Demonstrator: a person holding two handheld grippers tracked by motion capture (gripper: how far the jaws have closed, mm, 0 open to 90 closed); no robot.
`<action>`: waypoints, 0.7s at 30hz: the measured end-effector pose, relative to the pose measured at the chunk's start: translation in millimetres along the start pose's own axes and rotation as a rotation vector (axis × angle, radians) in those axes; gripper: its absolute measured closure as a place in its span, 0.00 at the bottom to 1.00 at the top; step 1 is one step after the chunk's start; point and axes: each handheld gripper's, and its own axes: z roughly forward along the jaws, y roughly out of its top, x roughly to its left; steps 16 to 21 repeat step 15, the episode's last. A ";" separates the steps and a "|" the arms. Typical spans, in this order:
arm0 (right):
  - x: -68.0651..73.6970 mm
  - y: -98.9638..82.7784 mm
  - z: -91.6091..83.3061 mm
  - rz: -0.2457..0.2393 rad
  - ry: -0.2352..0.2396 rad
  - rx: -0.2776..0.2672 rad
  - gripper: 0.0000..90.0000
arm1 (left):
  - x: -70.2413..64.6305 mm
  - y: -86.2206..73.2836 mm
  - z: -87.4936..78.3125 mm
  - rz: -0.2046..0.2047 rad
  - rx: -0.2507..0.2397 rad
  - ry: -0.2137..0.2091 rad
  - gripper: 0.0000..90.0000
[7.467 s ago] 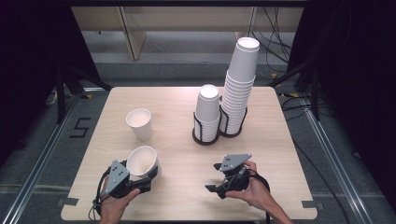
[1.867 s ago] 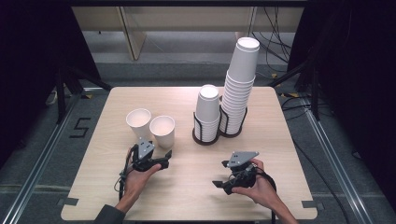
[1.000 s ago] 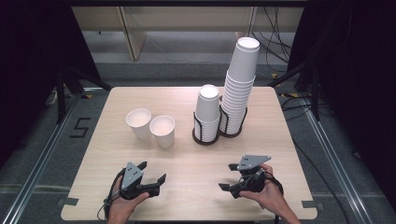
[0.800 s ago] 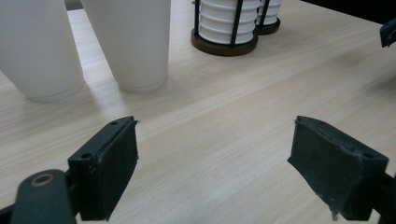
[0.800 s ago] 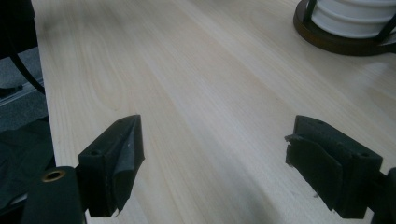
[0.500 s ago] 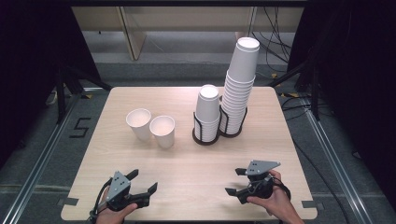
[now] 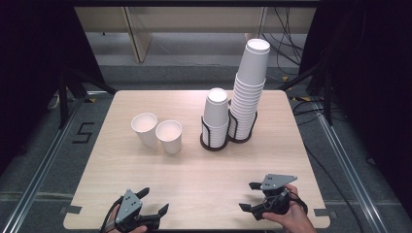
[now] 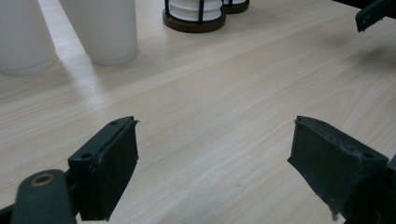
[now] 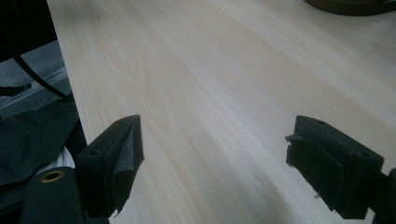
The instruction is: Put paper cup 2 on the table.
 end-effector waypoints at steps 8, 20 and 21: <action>-0.3 -2.1 -0.4 0.008 -0.001 0.007 0.19 | 3.9 0.9 0.0 -0.002 -0.006 0.006 0.16; -0.4 -2.9 1.7 0.009 -0.003 0.014 0.19 | 2.0 2.4 0.1 0.002 -0.008 -0.003 0.16; -0.4 -2.9 1.7 0.009 -0.003 0.014 0.19 | 2.0 2.4 0.1 0.002 -0.008 -0.003 0.16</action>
